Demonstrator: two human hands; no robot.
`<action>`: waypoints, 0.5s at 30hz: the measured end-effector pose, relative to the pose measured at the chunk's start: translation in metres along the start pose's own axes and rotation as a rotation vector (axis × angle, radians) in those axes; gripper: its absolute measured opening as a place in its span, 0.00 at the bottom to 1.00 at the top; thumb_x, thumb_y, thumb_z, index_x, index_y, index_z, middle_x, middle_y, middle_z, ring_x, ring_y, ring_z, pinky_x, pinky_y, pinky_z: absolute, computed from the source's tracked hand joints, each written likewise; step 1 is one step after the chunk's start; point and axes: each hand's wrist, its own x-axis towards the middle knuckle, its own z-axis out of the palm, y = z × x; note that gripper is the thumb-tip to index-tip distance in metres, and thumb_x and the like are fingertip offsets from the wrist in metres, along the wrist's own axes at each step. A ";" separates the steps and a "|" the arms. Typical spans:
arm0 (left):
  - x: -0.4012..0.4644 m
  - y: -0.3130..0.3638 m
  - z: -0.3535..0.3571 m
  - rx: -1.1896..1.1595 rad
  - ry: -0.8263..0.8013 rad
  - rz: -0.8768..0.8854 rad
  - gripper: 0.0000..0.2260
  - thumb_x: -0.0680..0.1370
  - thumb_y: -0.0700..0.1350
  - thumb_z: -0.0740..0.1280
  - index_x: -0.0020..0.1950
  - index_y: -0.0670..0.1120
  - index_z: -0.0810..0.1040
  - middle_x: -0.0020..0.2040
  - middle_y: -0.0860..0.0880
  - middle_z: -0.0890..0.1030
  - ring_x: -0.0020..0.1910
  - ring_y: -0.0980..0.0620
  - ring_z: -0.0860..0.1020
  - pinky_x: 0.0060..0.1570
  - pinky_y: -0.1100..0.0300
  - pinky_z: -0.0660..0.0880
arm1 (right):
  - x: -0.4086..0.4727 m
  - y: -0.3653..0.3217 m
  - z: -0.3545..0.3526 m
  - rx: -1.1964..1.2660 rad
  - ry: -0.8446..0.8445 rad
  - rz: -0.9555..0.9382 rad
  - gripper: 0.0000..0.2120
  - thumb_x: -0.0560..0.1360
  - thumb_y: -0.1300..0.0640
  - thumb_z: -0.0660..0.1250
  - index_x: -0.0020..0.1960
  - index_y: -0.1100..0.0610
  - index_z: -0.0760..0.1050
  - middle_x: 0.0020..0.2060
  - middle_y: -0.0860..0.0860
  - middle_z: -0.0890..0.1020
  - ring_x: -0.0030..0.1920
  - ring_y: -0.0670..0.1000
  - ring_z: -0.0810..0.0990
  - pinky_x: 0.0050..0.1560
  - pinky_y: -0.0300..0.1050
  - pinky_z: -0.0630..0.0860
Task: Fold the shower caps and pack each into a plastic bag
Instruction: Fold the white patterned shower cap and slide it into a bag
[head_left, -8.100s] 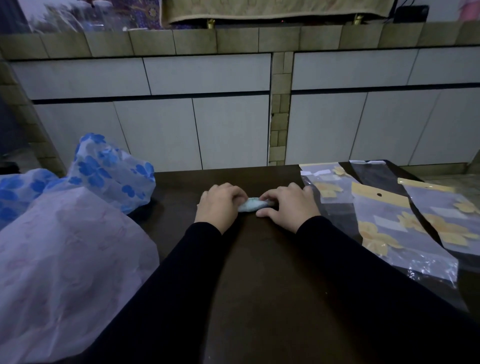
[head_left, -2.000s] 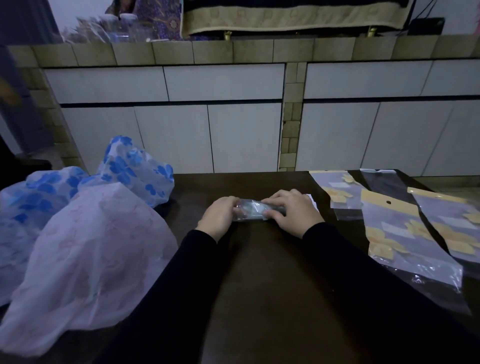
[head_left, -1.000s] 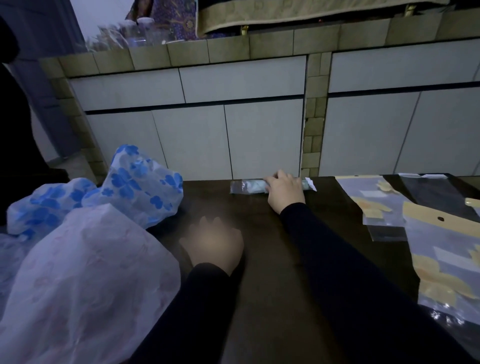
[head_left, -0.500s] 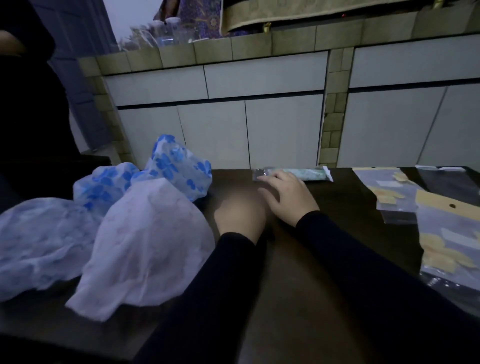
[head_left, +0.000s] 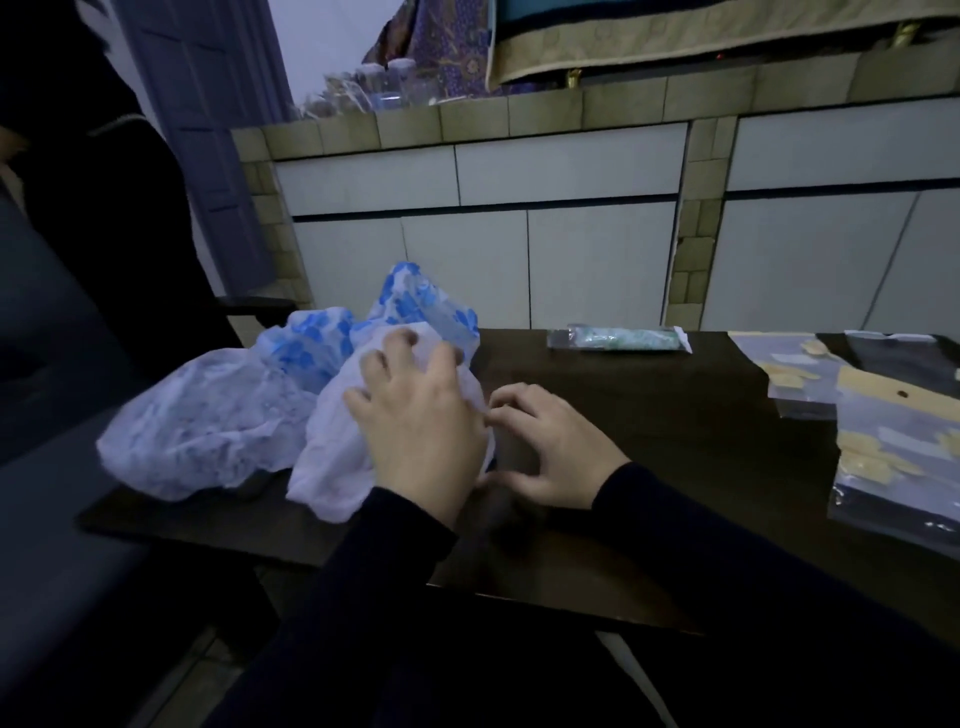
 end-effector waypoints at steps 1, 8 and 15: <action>-0.002 -0.008 0.000 0.035 -0.050 -0.058 0.18 0.71 0.45 0.70 0.60 0.52 0.73 0.69 0.44 0.65 0.65 0.39 0.65 0.55 0.44 0.66 | 0.003 -0.005 0.002 0.016 0.015 0.006 0.29 0.67 0.44 0.75 0.63 0.53 0.73 0.62 0.52 0.71 0.59 0.50 0.70 0.59 0.51 0.72; 0.001 -0.029 0.005 -0.123 -0.188 -0.084 0.19 0.75 0.43 0.64 0.66 0.53 0.67 0.62 0.49 0.73 0.57 0.48 0.74 0.55 0.52 0.69 | 0.017 -0.015 0.017 0.052 -0.128 0.124 0.35 0.65 0.44 0.74 0.69 0.43 0.65 0.70 0.50 0.61 0.66 0.52 0.68 0.64 0.51 0.67; 0.023 -0.022 -0.005 -0.537 -0.133 -0.102 0.09 0.77 0.47 0.61 0.56 0.51 0.74 0.48 0.51 0.80 0.47 0.52 0.78 0.42 0.63 0.71 | 0.015 -0.002 -0.007 0.120 0.106 0.055 0.12 0.74 0.53 0.60 0.50 0.58 0.78 0.54 0.51 0.78 0.53 0.47 0.76 0.55 0.42 0.73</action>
